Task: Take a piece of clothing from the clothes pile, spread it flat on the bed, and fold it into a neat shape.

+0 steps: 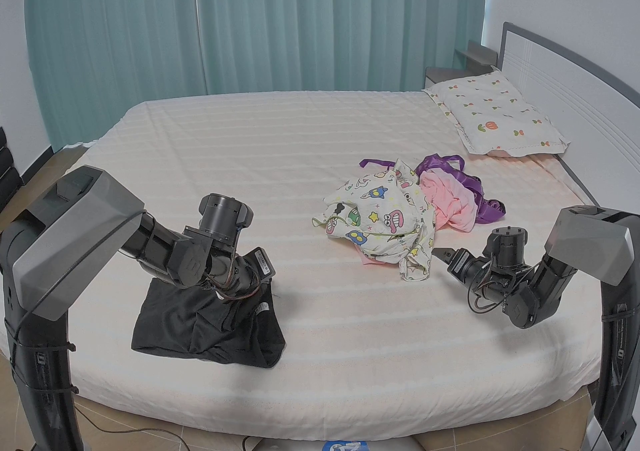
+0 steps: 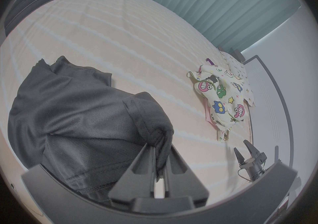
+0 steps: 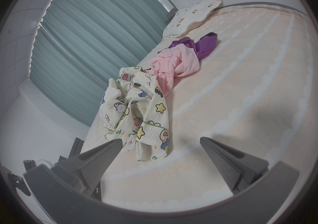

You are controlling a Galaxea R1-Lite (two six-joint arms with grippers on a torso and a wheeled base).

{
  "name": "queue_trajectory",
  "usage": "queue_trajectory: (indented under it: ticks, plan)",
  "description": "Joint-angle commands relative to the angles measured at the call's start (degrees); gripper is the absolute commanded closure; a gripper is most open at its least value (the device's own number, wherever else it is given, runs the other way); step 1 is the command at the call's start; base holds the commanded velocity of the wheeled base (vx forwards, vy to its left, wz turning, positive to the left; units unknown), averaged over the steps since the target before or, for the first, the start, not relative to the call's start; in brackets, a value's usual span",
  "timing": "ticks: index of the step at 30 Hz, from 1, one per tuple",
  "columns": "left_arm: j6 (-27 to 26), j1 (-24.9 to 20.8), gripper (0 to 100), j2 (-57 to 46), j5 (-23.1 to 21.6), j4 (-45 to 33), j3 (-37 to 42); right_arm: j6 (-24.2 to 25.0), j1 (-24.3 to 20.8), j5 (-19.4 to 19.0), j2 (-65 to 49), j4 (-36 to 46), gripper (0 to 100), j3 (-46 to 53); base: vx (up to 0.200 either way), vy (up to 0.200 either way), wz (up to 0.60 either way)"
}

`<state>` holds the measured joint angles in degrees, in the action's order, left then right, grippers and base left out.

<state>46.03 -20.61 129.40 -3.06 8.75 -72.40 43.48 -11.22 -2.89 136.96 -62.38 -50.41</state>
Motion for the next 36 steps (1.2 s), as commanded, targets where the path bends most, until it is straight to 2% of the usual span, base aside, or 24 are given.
queue_trajectory:
  ticks: [1,5,12,17,20,24,31,36]
  plan:
    - [1.25,-0.22,0,0.94,-0.02,0.04,-0.02,-0.07,-0.03,-0.01,0.24,-0.02,0,0.05,0.000,0.000,0.00]
    - [1.69,-0.13,0,0.50,-0.02,0.04,0.59,-0.07,-0.12,-0.01,0.24,-0.02,0,0.13,0.000,0.000,0.00]
    - [5.47,0.66,0,-4.77,-1.07,0.74,6.13,-0.07,-0.12,-0.01,0.06,-0.02,0,0.57,0.000,0.000,0.00]
    - [6.79,2.86,0,-8.11,-2.30,0.83,9.47,-0.07,-0.12,-0.01,0.06,-0.02,0,0.57,-0.080,0.000,0.00]
    - [9.78,5.15,0,-11.54,-6.61,0.83,12.55,-0.07,-0.12,-0.01,0.06,-0.02,0,0.57,-0.200,0.000,0.00]
    - [10.22,8.05,0,-13.39,-9.60,0.92,14.83,-0.07,-0.12,-0.01,0.15,-0.02,0,0.57,-0.050,0.000,0.00]
    - [10.31,11.21,0,-12.24,-9.24,0.92,14.92,-0.24,-0.12,0.08,0.24,-0.02,0,0.57,0.000,0.000,0.00]
    - [11.71,11.65,0,-12.68,-9.77,0.92,15.80,-0.24,-0.21,0.08,0.06,-0.02,0,0.66,0.000,0.000,0.00]
